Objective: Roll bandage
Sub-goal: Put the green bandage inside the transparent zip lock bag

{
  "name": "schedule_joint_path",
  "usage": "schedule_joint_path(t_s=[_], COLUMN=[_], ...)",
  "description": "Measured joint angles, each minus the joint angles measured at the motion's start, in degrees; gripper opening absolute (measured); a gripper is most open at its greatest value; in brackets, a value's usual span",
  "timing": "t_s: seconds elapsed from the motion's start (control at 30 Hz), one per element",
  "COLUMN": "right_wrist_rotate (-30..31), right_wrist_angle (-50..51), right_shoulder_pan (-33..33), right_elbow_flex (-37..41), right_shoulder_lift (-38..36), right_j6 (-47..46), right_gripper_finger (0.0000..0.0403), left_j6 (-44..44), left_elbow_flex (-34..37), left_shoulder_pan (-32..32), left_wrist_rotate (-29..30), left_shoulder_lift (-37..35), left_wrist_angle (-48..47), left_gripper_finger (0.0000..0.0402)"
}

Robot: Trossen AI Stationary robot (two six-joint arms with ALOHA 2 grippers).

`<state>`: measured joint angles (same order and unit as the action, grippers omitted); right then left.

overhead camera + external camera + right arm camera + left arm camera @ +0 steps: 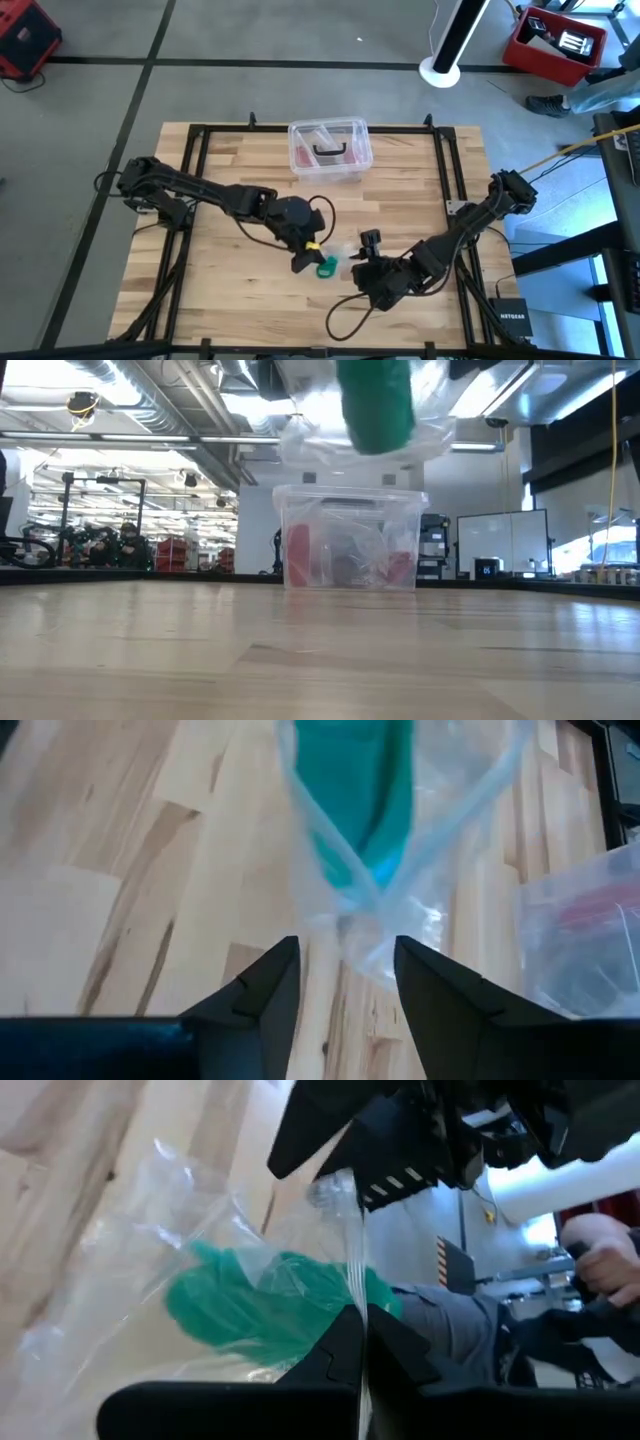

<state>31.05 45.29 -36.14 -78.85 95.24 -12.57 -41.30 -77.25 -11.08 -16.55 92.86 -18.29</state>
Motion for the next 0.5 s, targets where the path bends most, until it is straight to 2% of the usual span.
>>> schedule_joint_path(t_s=[0.23,0.5], right_wrist_rotate=[2.8,0.8], right_wrist_angle=[-1.5,0.9], right_shoulder_pan=[0.3,0.2], right_elbow_flex=[0.0,-5.3], right_shoulder_lift=[0.0,0.0], right_j6=[-0.6,-1.2], right_gripper_finger=[0.0165,0.0165], left_j6=[1.2,1.8], left_elbow_flex=[0.0,0.0], left_shoulder_pan=[-0.1,-0.1], left_wrist_rotate=[1.3,3.1], left_shoulder_lift=[0.0,0.1], left_wrist_angle=[0.8,-0.3], left_gripper_finger=[0.0001,0.0001])
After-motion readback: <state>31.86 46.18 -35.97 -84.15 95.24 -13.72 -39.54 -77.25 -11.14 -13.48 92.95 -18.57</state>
